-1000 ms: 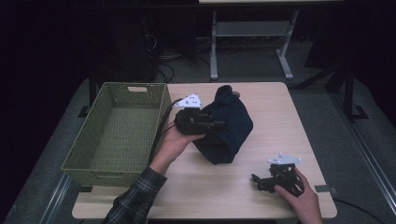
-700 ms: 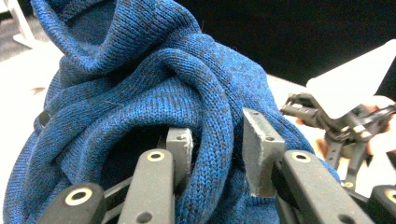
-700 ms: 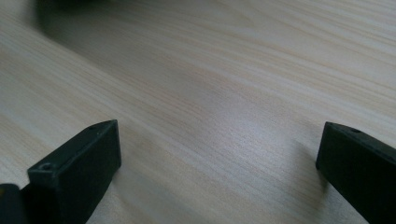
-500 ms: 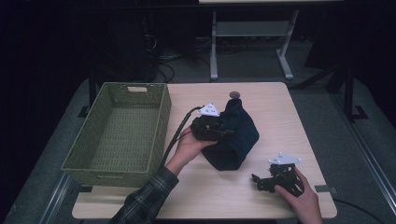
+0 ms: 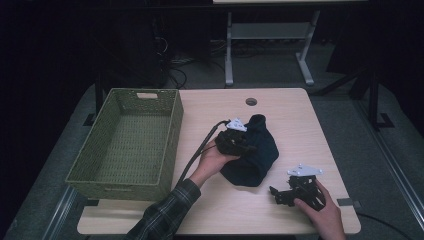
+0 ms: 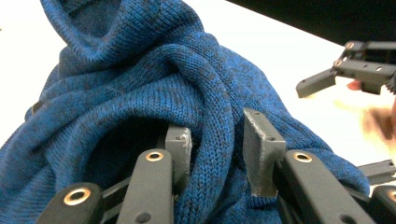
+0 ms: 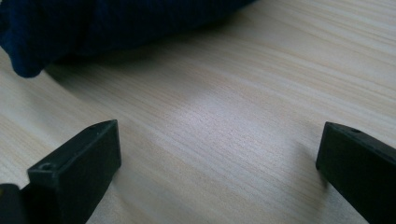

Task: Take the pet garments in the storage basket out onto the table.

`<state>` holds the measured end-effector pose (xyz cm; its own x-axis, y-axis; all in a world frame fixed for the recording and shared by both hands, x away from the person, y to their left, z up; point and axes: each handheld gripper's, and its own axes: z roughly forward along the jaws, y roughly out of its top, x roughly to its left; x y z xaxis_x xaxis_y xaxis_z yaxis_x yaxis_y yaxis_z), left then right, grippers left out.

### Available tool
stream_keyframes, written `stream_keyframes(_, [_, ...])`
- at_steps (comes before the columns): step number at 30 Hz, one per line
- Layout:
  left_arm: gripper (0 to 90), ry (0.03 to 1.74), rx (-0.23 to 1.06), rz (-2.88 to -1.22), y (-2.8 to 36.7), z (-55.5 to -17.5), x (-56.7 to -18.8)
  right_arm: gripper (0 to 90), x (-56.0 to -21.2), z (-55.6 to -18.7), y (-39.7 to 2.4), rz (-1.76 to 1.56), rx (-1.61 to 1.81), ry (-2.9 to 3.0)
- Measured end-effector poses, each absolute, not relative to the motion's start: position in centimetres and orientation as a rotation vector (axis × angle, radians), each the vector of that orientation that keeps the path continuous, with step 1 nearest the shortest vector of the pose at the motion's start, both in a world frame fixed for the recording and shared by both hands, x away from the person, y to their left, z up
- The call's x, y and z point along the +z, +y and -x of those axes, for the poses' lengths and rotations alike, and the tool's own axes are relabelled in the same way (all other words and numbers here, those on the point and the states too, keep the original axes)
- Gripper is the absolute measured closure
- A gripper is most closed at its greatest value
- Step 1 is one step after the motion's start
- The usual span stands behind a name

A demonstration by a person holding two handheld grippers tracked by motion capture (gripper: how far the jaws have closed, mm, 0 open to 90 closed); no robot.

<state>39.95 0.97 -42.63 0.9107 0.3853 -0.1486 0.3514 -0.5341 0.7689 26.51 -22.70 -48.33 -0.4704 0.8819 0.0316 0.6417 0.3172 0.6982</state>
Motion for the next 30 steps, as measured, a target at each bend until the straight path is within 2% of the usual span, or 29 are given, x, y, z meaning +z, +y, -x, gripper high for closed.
stream_keyframes(10, [64.6, 0.545, 0.024, -2.24, -0.4, -40.0, -44.9, 0.0, -48.3, -26.5, -22.7, -1.361, 0.931, 2.236])
stream_keyframes(14, [60.6, 0.551, 0.035, -2.262, -0.8, -39.8, -45.4, 0.0, -48.3, -26.5, -22.7, -1.359, 0.93, 2.236])
stream_keyframes(17, [53.1, 0.555, 0.042, -2.269, -0.8, -39.9, -45.4, 0.0, -48.3, -26.5, -22.7, -1.36, 0.93, 2.236])
stream_keyframes(20, [38.5, 0.557, 0.044, -2.268, -0.8, -39.9, -45.5, 0.0, -48.3, -26.5, -22.7, -1.359, 0.931, 2.236])
stream_keyframes(21, [38.5, 0.557, 0.048, -2.268, -0.8, -39.9, -45.5, 0.0, -48.3, -26.5, -22.7, -1.36, 0.93, 2.236])
stream_keyframes(27, [20.3, 0.552, 0.08, -2.289, -0.6, -39.9, -45.1, 0.0, -48.3, -26.5, -22.7, -1.359, 0.93, 2.236])
stream_keyframes(30, [15.1, 0.567, 0.078, -2.279, -0.5, -39.7, -44.9, 0.0, -48.3, -26.5, -22.7, -1.36, 0.93, 2.237])
